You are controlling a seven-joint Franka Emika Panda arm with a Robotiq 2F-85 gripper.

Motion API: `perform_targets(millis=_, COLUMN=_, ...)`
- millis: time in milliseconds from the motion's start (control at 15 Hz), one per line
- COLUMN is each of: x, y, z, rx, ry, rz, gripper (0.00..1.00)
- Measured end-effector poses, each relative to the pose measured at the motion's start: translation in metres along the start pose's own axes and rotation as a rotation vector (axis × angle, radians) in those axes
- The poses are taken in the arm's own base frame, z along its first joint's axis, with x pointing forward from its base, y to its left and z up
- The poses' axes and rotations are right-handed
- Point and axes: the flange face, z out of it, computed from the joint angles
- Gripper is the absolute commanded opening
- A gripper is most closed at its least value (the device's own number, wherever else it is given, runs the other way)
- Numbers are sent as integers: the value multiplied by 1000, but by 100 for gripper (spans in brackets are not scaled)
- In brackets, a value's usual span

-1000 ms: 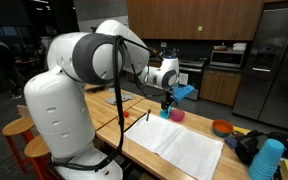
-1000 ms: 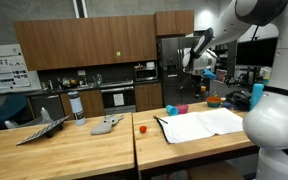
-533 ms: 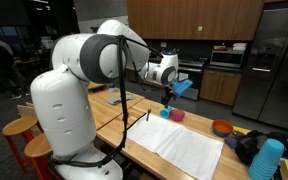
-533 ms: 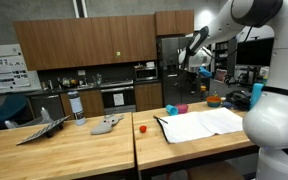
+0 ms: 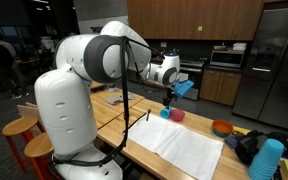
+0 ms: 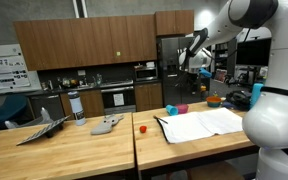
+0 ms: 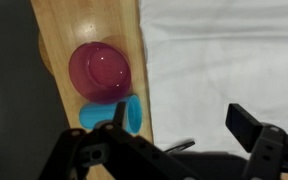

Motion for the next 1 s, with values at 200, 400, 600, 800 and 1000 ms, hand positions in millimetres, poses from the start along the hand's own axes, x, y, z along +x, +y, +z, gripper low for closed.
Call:
perform_targets(millis=200, x=2, y=-1, z=2, rx=3, ry=-7, rz=-8, gripper=100)
perform_targets(millis=400, x=3, y=-2, z=12, rx=-8, ry=-54, rz=-25, gripper=100)
perform_targets(millis=600, x=-1, y=2, z=27, rx=-28, ry=-100, rz=-34, gripper=100)
perform_targets(millis=800, x=-8, y=9, z=41, rx=-62, ry=-109, rz=-9, gripper=100)
perform_targets(millis=1000, x=-12, y=19, z=46, rx=-145, ry=-92, rz=61, gripper=100)
